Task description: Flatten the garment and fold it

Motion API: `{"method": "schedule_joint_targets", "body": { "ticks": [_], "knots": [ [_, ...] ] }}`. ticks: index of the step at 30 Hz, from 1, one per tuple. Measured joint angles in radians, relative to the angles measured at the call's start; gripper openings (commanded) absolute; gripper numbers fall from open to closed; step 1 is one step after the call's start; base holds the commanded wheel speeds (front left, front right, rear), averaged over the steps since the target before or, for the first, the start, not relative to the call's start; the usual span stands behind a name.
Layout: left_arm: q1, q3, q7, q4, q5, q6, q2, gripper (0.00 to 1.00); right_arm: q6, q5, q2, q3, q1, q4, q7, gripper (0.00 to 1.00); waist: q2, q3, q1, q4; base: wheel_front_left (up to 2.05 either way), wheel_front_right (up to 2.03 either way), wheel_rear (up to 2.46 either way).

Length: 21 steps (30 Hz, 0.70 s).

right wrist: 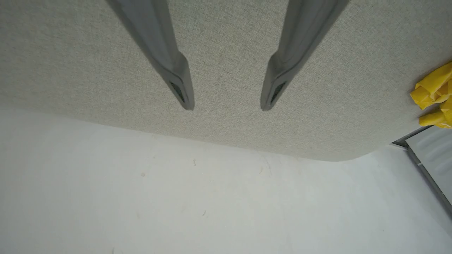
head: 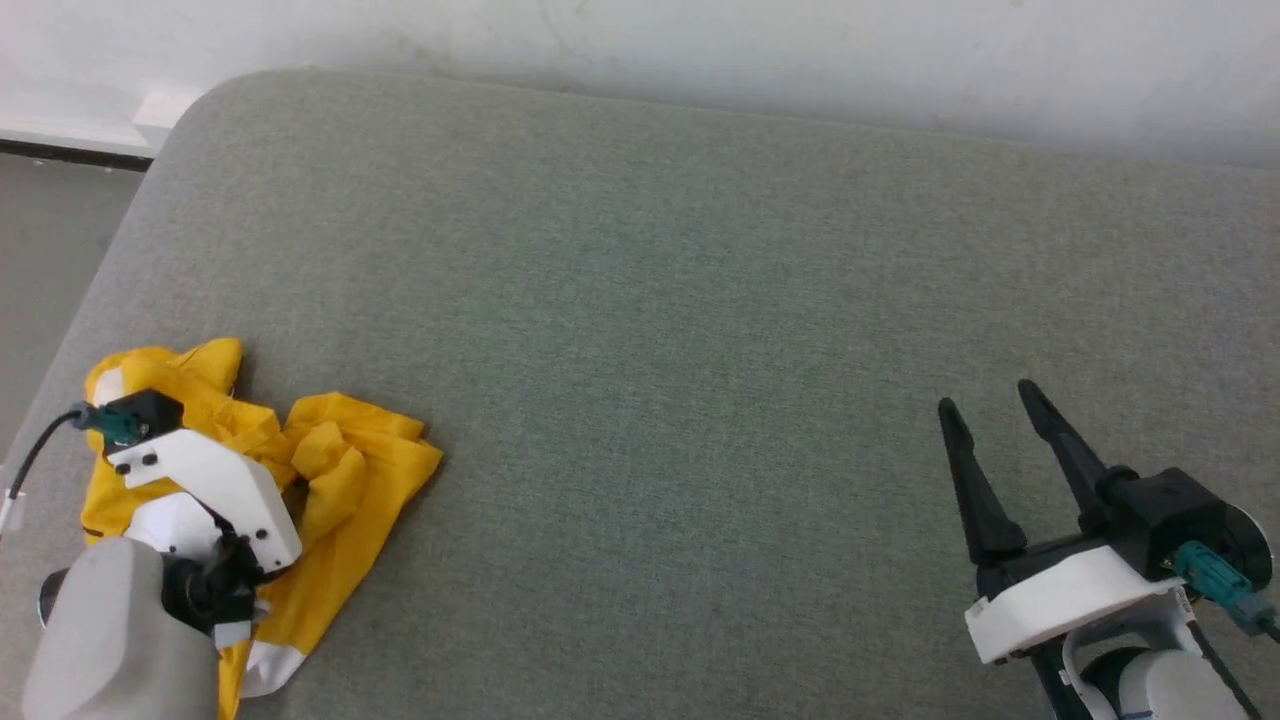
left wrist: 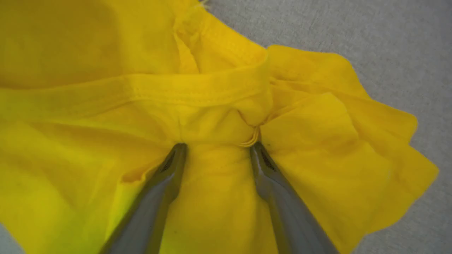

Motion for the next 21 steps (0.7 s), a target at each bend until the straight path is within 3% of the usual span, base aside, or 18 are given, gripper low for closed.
{"method": "schedule_joint_targets", "body": {
  "ticks": [1, 2, 3, 4, 9, 16, 21],
  "knots": [
    [-0.006, -0.002, 0.015, 0.008, -0.002, 0.0, 0.005, 0.6, 0.0, 0.001, 0.001, 0.001, 0.0, 0.003, -0.002, 1.0, 0.0, 0.0, 0.0, -0.003, 0.0, 0.0, 0.0],
    [-0.015, -0.003, 0.028, 0.017, -0.006, 0.0, 0.009, 0.38, 0.0, 0.005, 0.001, 0.002, 0.0, 0.006, -0.003, 1.0, 0.0, -0.001, 0.0, -0.005, 0.0, 0.0, 0.0],
    [-0.02, -0.006, 0.038, 0.024, -0.01, -0.001, 0.015, 0.09, 0.0, 0.008, 0.001, 0.001, -0.001, 0.01, -0.008, 1.0, 0.0, -0.003, 0.0, -0.006, 0.0, 0.0, 0.0],
    [-0.023, -0.006, 0.041, 0.031, -0.013, -0.001, 0.018, 0.0, 0.0, 0.01, 0.001, 0.0, -0.001, 0.014, -0.009, 1.0, 0.0, -0.006, 0.0, -0.007, 0.0, 0.0, 0.0],
    [-0.03, -0.029, -0.018, 0.049, 0.004, -0.001, 0.039, 0.0, 0.0, 0.016, 0.007, -0.002, -0.001, 0.032, -0.024, 1.0, 0.0, -0.03, 0.0001, -0.007, 0.0, 0.0, 0.0],
    [-0.096, -0.028, -0.268, -0.028, 0.057, 0.021, 0.111, 0.0, 0.0, 0.023, 0.025, -0.024, 0.002, 0.048, -0.047, 1.0, 0.0, -0.08, 0.0, 0.0, 0.0, 0.0, 0.0],
    [-0.145, -0.048, -0.442, -0.174, 0.105, 0.029, 0.113, 0.0, 0.0, 0.023, 0.036, -0.048, 0.006, 0.046, -0.053, 1.0, 0.0, -0.114, -0.0002, -0.012, 0.0, 0.0, 0.0]
  ]
}}
